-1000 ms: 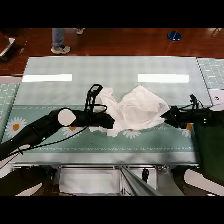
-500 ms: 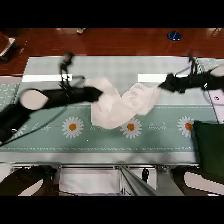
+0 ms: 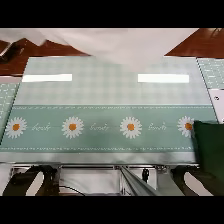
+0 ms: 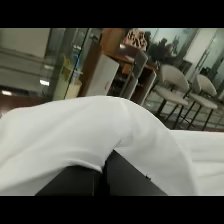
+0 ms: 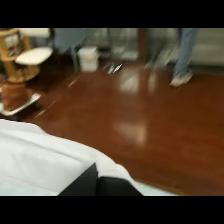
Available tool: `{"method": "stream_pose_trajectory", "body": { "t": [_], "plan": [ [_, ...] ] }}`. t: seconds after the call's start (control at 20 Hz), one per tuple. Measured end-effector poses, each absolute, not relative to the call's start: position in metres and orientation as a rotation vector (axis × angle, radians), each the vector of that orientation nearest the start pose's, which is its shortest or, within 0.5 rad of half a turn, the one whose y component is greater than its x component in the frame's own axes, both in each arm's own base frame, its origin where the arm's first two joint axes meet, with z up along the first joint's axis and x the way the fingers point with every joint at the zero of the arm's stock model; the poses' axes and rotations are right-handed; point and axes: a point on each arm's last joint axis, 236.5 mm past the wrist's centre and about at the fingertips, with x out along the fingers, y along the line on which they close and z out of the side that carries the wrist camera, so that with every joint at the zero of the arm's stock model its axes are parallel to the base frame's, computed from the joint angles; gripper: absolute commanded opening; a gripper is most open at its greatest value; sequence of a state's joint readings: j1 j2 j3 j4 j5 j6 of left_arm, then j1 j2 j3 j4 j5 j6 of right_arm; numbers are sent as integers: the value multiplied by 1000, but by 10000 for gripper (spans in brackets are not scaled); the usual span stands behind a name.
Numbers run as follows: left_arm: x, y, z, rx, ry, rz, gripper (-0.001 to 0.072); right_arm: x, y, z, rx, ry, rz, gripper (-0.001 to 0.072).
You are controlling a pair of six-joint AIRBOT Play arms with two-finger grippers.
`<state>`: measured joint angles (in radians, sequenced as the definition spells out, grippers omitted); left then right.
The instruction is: Fold the shirts.
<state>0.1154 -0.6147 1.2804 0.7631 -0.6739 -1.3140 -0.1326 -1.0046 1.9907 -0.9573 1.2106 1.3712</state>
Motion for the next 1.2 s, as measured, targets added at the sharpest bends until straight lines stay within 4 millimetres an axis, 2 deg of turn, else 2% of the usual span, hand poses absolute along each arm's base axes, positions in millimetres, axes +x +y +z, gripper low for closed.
{"method": "stream_pose_trajectory", "body": {
  "t": [0.1,0.2,0.25,0.4,0.5,0.65,0.8,1.05,1.2],
  "plan": [
    [271,-66,451,-304,-102,-344,20,276,77,503,25,78,363,25],
    [247,-68,444,-233,-65,-328,20,235,66,515,-17,34,290,25],
    [237,-72,432,-200,-15,-329,20,219,62,517,-31,24,260,25],
    [214,-86,386,-142,149,-355,20,188,50,502,-40,56,190,25],
    [205,-92,351,-133,264,-375,20,184,45,478,-24,119,167,25],
    [203,-94,291,-181,439,-393,20,200,41,419,16,286,161,25],
    [213,-93,217,-276,620,-402,20,229,42,348,71,478,180,25],
    [239,-106,106,-501,805,-431,20,300,38,234,182,727,190,25],
    [260,-114,60,-573,863,-410,20,352,41,186,256,814,212,25]
  ]
}}
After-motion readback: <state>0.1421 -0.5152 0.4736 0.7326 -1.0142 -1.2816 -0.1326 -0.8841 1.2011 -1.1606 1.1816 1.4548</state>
